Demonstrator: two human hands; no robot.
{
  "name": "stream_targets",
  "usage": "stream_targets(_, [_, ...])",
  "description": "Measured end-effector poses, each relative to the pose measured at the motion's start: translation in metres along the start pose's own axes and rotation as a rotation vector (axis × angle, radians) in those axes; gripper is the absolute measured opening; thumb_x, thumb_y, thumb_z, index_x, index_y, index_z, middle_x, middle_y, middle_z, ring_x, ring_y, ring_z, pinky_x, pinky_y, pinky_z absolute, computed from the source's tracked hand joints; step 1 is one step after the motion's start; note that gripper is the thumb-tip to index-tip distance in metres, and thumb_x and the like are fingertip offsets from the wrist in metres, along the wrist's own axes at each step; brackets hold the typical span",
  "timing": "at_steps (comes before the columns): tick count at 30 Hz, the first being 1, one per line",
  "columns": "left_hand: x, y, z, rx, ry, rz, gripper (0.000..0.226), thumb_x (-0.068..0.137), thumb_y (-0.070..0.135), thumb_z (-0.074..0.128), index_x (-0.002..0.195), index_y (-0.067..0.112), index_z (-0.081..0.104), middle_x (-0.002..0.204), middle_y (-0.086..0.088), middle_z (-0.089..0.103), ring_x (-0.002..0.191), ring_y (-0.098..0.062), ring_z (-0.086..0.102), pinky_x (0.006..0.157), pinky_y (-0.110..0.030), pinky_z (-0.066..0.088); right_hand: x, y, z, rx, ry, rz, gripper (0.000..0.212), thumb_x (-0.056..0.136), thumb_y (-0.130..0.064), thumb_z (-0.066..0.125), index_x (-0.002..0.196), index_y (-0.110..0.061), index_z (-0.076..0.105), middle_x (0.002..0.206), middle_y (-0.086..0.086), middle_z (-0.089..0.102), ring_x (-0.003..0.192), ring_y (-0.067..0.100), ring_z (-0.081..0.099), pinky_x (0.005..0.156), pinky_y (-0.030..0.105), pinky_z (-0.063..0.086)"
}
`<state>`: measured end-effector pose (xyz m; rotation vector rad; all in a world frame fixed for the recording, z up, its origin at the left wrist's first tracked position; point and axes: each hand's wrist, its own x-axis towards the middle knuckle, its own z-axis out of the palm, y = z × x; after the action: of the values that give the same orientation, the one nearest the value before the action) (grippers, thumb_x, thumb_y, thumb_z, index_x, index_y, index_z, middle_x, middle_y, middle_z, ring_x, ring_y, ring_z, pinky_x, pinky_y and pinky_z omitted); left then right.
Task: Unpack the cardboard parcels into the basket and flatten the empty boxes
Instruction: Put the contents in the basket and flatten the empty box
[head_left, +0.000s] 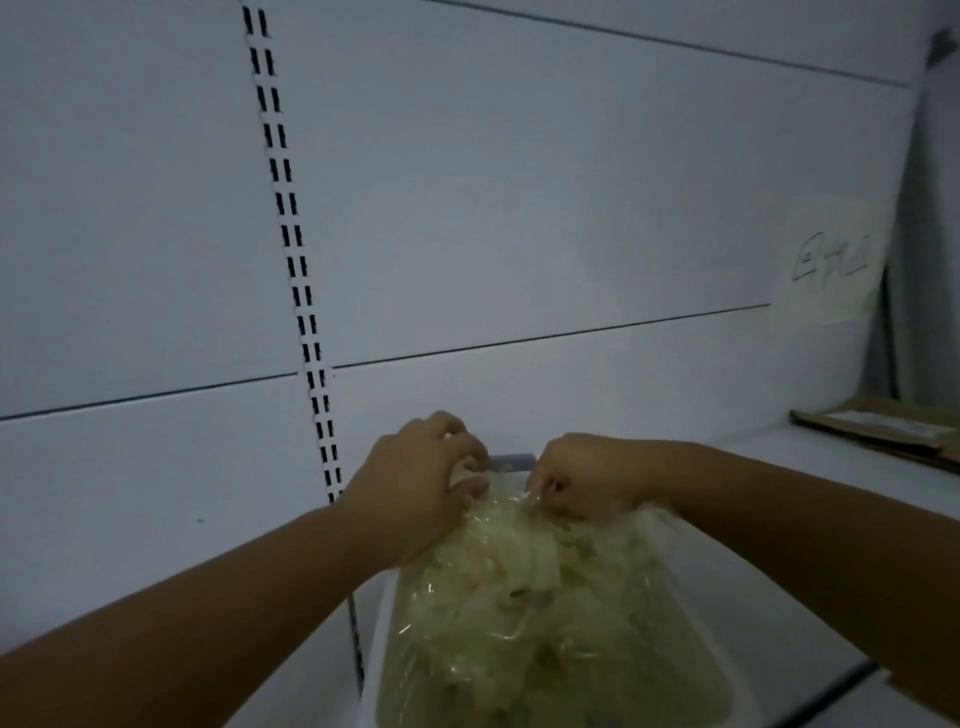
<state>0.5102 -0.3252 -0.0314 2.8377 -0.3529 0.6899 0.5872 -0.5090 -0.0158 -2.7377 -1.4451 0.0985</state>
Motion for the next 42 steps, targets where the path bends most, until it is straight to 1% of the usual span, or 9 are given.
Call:
stream_targets(3, [-0.005, -0.001, 0.000, -0.239, 0.008, -0.068, 0.021, 0.096, 0.034, 0.044, 0.117, 0.038, 0.046, 0.101, 0.017, 0.053, 0.091, -0.003, 0.052, 0.072, -0.016, 0.039, -0.003, 0.008, 0.012, 0.157, 0.117, 0.031, 0.028, 0.096, -0.021, 0.045, 0.109, -0.012, 0.068, 0.113, 0.004, 0.064, 0.101, 0.017, 0.057, 0.088, 0.025, 0.041])
stream_targets(7, [-0.001, -0.004, 0.003, -0.212, -0.102, -0.128, 0.024, 0.096, 0.029, 0.045, 0.104, 0.025, 0.067, 0.096, 0.010, 0.061, 0.091, -0.008, 0.054, 0.073, -0.012, 0.035, -0.006, 0.015, 0.022, 0.440, 0.573, -0.005, 0.028, 0.096, -0.023, 0.045, 0.123, -0.018, 0.051, 0.135, 0.001, 0.040, 0.114, 0.014, 0.051, 0.092, 0.023, 0.041])
stream_targets(11, [-0.001, -0.001, 0.005, -0.240, -0.045, -0.162, 0.029, 0.093, 0.032, 0.052, 0.121, 0.034, 0.051, 0.103, 0.010, 0.054, 0.098, -0.011, 0.052, 0.076, -0.021, 0.039, -0.014, 0.013, 0.026, 0.582, 0.863, 0.034, 0.042, 0.092, -0.039, 0.039, 0.130, -0.041, 0.022, 0.136, -0.010, 0.034, 0.106, 0.002, 0.049, 0.082, 0.015, 0.041])
stream_targets(16, [-0.003, 0.007, 0.002, 0.109, 0.202, -0.260, 0.056, 0.090, 0.050, 0.046, 0.139, 0.031, 0.028, 0.126, 0.001, 0.037, 0.114, -0.017, 0.041, 0.085, -0.029, 0.041, -0.023, 0.033, -0.011, 0.630, 0.749, 0.148, 0.049, 0.094, -0.040, 0.041, 0.141, -0.037, 0.024, 0.150, 0.000, 0.030, 0.129, 0.017, 0.041, 0.096, 0.025, 0.032])
stream_targets(20, [-0.002, 0.007, -0.011, 0.219, 0.201, -0.265, 0.047, 0.098, 0.043, 0.027, 0.139, 0.020, 0.034, 0.137, -0.008, 0.040, 0.126, -0.023, 0.035, 0.099, -0.036, 0.036, -0.030, 0.013, -0.061, 0.336, 0.688, 0.169, 0.059, 0.092, -0.050, 0.040, 0.144, -0.041, 0.016, 0.158, -0.005, 0.009, 0.136, 0.022, 0.033, 0.107, 0.031, 0.027])
stream_targets(25, [-0.022, -0.029, -0.088, 0.220, 0.177, -0.265, 0.052, 0.098, 0.045, 0.025, 0.145, 0.022, 0.028, 0.156, -0.007, 0.020, 0.145, -0.024, 0.006, 0.117, -0.045, 0.011, -0.013, -0.074, -0.095, -0.115, 0.520, -0.014, 0.063, 0.092, -0.053, 0.038, 0.146, -0.042, 0.007, 0.158, -0.007, -0.003, 0.145, 0.011, -0.002, 0.113, 0.035, 0.015])
stream_targets(30, [-0.112, -0.090, -0.192, 0.292, 0.150, -0.367, 0.047, 0.097, 0.043, 0.034, 0.138, 0.019, 0.040, 0.147, -0.004, 0.038, 0.140, -0.021, 0.024, 0.110, -0.038, 0.024, 0.032, -0.192, -0.103, -0.187, 0.398, -0.189, 0.063, 0.091, -0.053, 0.042, 0.145, -0.041, 0.013, 0.158, -0.008, 0.004, 0.144, 0.009, 0.002, 0.114, 0.032, 0.013])
stream_targets(36, [-0.289, -0.153, -0.286, 0.616, 0.024, -0.751, 0.030, 0.090, 0.038, 0.051, 0.113, 0.022, 0.062, 0.118, -0.001, 0.062, 0.104, -0.020, 0.057, 0.081, -0.030, 0.042, 0.091, -0.353, -0.082, -0.158, 0.254, -0.432, 0.060, 0.092, -0.051, 0.043, 0.145, -0.038, 0.018, 0.155, -0.012, 0.019, 0.139, 0.013, 0.024, 0.111, 0.031, 0.021])
stream_targets(42, [-0.411, -0.175, -0.300, 0.342, 0.013, -0.813, 0.028, 0.095, 0.032, 0.041, 0.120, 0.029, 0.055, 0.122, 0.003, 0.060, 0.105, -0.011, 0.055, 0.080, -0.023, 0.040, 0.135, -0.482, -0.038, 0.058, 0.177, -0.576, 0.060, 0.091, -0.052, 0.045, 0.144, -0.029, 0.027, 0.153, -0.004, 0.029, 0.137, 0.018, 0.031, 0.112, 0.035, 0.026])
